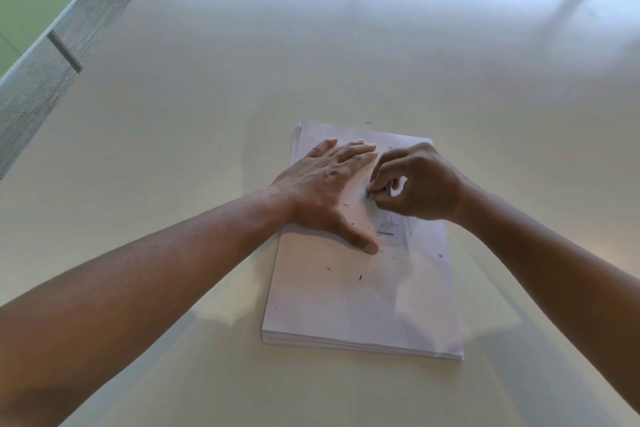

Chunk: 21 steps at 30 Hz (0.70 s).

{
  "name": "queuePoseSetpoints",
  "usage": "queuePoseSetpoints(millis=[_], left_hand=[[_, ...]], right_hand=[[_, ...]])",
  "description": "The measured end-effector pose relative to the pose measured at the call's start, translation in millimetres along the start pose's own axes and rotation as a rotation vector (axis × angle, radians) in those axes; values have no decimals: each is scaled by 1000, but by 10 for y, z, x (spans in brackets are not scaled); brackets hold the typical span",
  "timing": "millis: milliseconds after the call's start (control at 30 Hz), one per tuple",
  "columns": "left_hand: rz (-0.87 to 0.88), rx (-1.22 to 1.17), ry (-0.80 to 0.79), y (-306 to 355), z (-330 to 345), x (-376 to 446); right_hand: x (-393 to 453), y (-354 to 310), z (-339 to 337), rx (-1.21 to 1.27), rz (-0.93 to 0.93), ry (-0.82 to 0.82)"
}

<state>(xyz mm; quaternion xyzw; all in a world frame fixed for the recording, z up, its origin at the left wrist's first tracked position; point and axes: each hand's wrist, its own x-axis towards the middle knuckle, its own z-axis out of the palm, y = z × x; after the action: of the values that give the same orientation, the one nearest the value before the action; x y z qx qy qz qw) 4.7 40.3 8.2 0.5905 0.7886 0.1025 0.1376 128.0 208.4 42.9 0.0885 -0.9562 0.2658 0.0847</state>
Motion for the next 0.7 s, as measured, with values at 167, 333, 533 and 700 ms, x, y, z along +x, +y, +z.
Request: queuePoseSetpoints(millis=[167,333,533,700], left_hand=[[25,-19,32,18,-13,-8],[-11,-13,16,2,16,18],[-4,-13,18,34,-19,-17],[-11,-15,19,20,5,5]], right_hand=[[127,113,49,-42,70,164],[15,-10,68,22,9,13],[105,66,88,-11,87,173],[50,-55,81,28,12,10]])
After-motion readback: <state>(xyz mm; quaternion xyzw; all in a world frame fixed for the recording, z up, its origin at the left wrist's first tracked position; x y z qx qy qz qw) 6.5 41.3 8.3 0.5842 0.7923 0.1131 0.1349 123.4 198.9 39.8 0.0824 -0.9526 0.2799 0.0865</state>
